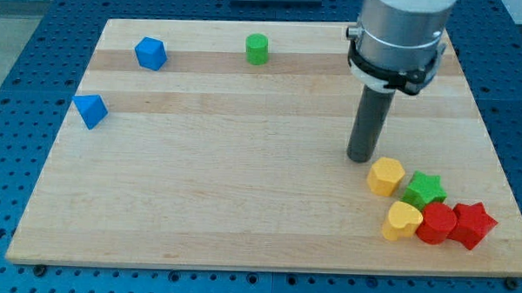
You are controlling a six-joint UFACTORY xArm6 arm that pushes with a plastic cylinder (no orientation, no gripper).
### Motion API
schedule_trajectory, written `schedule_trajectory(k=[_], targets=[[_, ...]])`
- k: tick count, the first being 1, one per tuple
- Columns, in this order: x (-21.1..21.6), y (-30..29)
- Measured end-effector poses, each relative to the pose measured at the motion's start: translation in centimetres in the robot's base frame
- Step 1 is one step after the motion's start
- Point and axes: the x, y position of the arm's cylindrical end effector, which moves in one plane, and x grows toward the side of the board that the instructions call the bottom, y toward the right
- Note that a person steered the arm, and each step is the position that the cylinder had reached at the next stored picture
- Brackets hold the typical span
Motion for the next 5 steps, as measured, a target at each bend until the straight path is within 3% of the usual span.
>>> schedule_trajectory(k=[2, 5], targets=[[5.0, 0.8], [5.7, -2.6]])
